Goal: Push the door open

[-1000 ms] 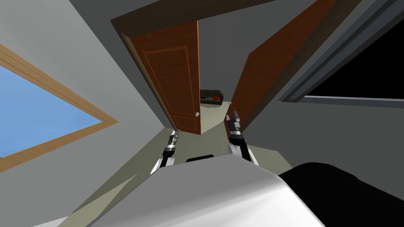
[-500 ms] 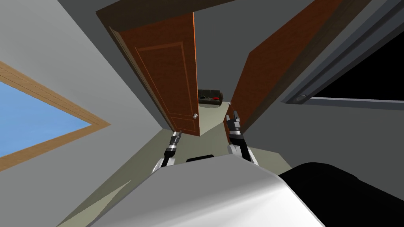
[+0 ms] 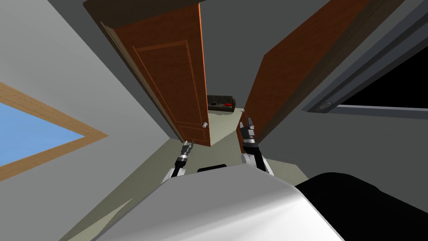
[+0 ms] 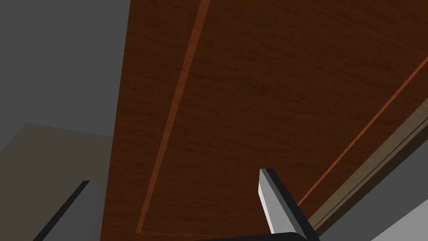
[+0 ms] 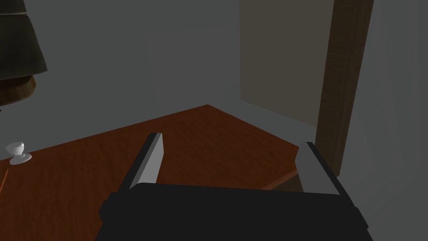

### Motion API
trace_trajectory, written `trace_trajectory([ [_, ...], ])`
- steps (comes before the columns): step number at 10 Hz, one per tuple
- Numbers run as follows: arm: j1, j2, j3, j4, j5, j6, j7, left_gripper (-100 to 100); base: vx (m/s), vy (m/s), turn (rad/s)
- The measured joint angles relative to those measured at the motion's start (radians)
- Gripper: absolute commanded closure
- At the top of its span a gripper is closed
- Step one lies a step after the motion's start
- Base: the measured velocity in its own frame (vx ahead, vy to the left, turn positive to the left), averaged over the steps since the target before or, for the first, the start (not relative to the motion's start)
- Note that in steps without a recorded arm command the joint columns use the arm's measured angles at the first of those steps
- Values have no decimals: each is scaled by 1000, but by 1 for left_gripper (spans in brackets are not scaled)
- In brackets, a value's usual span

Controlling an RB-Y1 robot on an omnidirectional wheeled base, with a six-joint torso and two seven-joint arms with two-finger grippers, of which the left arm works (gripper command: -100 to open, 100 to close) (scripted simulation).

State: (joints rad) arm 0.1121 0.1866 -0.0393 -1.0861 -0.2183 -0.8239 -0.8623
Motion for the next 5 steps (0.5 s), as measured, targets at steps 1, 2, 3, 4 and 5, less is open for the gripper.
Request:
trace_trajectory([
  [1,-4,3,-3,15,-6,-2,-18,-100,93,-55,-14],
  [2,-17,5,-5,40,-12,-5,-37,-100,102,-59,-15],
  [3,-33,7,-6,74,-18,-14,-57,-100,98,-50,-16],
  [4,-38,13,-8,92,-23,-19,-73,-100,96,-47,-9],
  [5,-44,16,-10,110,-28,-23,-89,-100,112,-51,-11],
])
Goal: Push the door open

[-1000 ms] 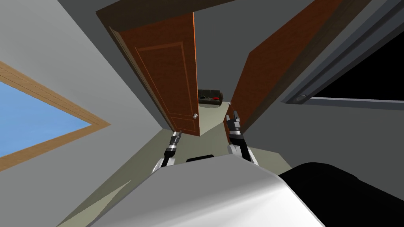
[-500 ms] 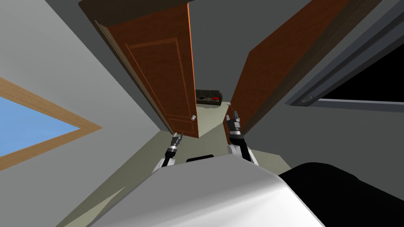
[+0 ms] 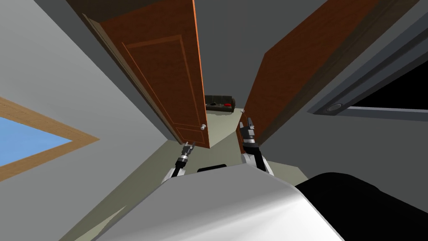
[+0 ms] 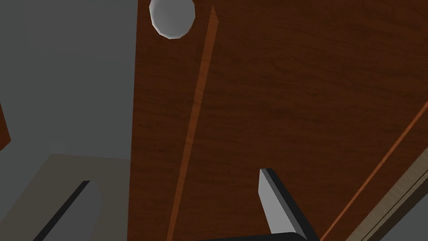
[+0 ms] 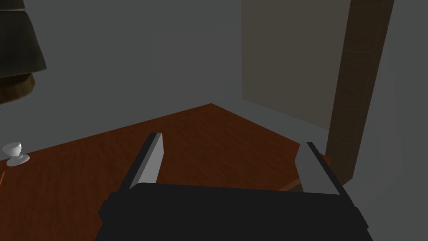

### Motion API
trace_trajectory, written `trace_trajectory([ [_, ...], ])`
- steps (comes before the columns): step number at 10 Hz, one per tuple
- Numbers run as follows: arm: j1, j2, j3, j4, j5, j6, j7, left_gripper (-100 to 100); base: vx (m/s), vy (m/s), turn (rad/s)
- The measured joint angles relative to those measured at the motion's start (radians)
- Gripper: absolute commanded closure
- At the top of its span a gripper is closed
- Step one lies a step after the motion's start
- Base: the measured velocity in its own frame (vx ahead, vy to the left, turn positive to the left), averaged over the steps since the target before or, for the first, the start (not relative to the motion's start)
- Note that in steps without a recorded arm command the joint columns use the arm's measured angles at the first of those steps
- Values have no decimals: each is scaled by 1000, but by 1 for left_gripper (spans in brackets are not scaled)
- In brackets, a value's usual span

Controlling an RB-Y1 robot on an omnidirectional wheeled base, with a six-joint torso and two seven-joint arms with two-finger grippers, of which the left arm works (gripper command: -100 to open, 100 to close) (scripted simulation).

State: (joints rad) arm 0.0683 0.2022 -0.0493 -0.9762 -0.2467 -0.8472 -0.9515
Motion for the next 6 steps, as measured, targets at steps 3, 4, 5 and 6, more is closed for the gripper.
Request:
trace_trajectory([
  [3,-22,5,-6,58,-16,-12,-50,-100,96,-53,-11],
  [4,-31,7,-7,79,-20,-18,-66,-100,106,-38,-11],
  [5,-34,10,-9,91,-25,-21,-78,-100,98,-44,-9],
  [6,-45,10,-9,118,-28,-29,-94,-100,123,-57,-17],
])
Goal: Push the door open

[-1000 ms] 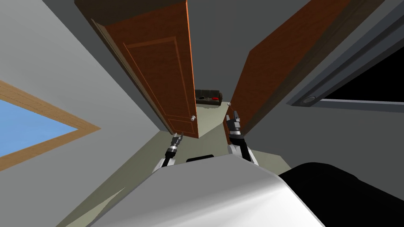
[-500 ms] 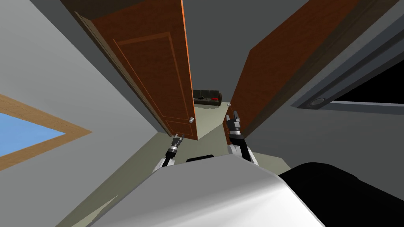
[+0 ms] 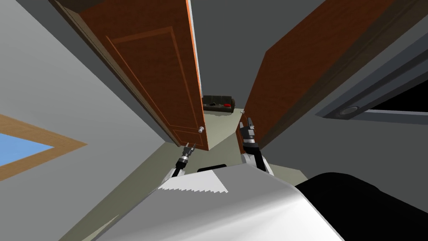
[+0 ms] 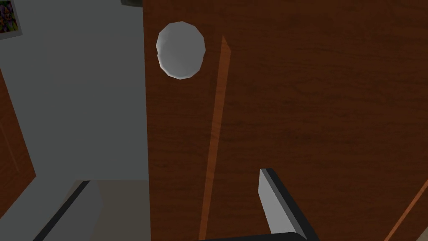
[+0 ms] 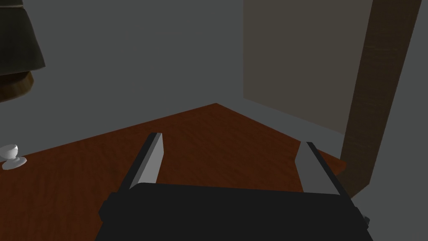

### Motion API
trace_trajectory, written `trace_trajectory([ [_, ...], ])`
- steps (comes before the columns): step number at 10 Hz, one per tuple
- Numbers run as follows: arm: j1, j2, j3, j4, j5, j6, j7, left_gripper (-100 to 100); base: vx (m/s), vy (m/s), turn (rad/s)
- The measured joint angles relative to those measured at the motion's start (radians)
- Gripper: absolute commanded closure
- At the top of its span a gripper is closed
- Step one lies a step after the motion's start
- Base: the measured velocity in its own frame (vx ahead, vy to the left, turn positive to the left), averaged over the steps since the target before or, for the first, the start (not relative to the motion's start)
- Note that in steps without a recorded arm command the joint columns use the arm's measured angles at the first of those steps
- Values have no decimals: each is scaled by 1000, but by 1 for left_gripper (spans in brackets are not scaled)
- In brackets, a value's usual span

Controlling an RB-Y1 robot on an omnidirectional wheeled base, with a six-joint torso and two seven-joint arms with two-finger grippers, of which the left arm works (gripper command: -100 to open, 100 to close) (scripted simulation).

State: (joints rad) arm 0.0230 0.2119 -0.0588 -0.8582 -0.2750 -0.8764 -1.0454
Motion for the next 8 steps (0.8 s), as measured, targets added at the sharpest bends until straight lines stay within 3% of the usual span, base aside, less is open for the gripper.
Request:
trace_trajectory([
  [5,-37,16,-9,94,-26,-20,-78,-100,110,-34,-9],
  [8,-40,11,-7,100,-25,-20,-85,-100,157,-45,-27],
])
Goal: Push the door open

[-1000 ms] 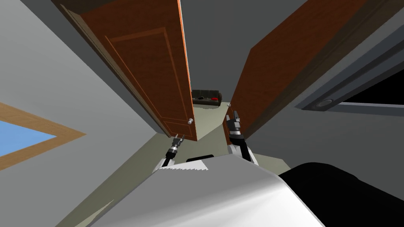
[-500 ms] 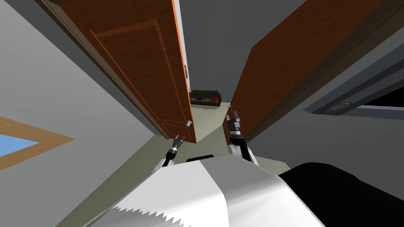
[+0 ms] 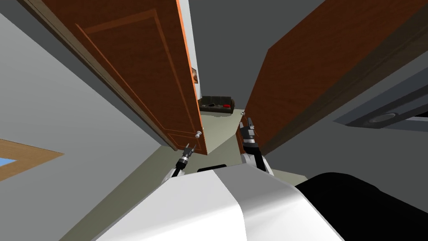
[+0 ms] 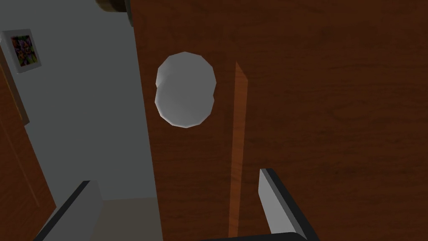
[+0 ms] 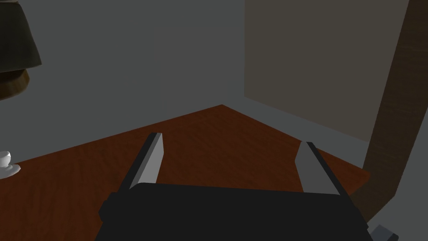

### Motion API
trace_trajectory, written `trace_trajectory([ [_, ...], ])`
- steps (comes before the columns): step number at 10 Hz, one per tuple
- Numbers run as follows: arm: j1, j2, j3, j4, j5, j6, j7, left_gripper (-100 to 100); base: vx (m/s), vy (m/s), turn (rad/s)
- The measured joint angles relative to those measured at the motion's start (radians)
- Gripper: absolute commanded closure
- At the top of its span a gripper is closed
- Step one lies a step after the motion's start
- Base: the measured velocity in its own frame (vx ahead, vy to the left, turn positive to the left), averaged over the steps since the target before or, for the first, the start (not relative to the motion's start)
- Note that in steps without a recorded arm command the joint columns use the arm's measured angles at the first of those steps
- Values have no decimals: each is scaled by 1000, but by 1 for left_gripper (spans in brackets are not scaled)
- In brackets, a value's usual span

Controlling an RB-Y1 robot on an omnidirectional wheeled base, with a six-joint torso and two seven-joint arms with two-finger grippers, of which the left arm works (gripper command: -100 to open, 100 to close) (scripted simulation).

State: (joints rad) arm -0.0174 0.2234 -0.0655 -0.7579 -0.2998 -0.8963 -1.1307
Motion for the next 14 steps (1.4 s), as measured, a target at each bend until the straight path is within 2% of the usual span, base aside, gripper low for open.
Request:
trace_trajectory([
  [7,-11,-20,13,15,5,10,-23,-100,174,-43,-25],
  [8,-11,-21,13,16,5,10,-23,100,-12,2,2],
  [14,-13,-20,13,15,5,13,-23,100,-6,3,-9],
])
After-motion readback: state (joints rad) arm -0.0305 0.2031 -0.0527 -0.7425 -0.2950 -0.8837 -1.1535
